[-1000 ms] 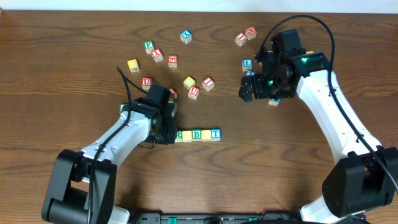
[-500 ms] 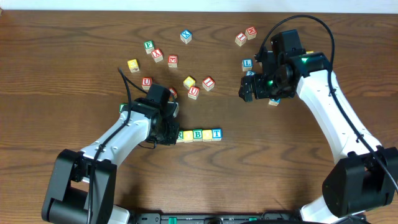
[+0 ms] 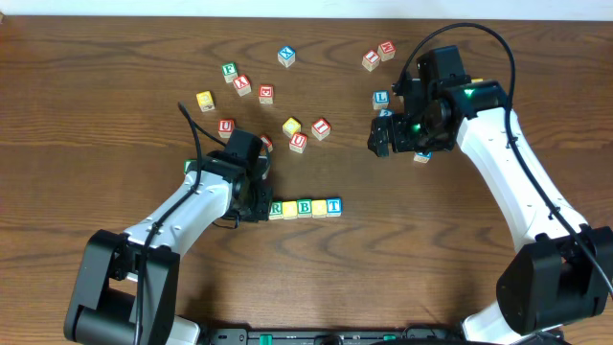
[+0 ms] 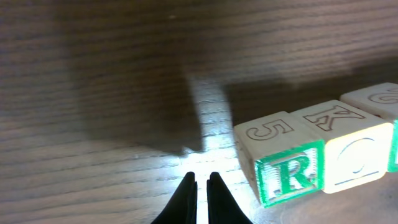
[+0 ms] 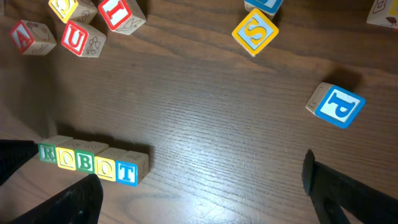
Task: Spell out ROBOT
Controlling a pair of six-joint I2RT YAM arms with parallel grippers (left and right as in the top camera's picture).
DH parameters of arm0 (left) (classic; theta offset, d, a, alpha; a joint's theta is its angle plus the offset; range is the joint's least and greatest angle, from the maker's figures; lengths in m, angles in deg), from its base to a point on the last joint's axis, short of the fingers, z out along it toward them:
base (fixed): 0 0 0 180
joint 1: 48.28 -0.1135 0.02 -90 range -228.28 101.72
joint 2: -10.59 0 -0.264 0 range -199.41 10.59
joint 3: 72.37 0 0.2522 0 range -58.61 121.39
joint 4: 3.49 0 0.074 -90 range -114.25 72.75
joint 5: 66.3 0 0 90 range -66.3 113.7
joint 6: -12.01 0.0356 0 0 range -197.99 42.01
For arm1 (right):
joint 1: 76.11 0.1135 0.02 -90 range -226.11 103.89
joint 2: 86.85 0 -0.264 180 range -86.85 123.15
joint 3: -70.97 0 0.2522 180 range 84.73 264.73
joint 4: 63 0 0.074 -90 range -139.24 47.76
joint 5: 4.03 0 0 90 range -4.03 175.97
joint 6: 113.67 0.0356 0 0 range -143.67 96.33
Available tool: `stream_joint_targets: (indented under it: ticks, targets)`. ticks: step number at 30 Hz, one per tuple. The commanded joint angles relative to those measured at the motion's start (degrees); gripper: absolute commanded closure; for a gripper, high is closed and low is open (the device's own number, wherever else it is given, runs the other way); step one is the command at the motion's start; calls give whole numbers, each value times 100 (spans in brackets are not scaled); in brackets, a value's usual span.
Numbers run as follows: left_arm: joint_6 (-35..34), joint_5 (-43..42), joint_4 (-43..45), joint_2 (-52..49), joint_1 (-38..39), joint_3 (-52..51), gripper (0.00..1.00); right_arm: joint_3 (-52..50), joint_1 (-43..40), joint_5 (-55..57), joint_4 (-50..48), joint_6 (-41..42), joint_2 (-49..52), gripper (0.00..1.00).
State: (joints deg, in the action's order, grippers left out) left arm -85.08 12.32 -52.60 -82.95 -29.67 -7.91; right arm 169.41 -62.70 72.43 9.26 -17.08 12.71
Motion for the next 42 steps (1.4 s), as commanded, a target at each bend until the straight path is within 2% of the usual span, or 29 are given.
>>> stream_joint_targets:
  ticks: [1,15,19,22,25,36,42]
  targets:
    - [-140,203,-15,-63,7,-33,92,81,20,-55,4,61,-144,1]
    - [-334,632,24,636,-4,22,92,81,20,-11,-15,-111,-144,1]
    - [-334,682,35,1438,-4,37,91,81,20,-13,-13,-153,-142,1]
    - [-334,1176,31,2404,-4,59,86,81,20,-11,114,-153,-144,1]
    - [-337,1211,28,2756,-4,59,83,81,20,-11,107,-153,-144,1]
    - [-619,1167,-315,2839,-4,59,85,81,17,612,81,-219,-142,1]
    - [-608,577,-557,2811,-4,59,89,81,17,614,22,-219,-144,1]
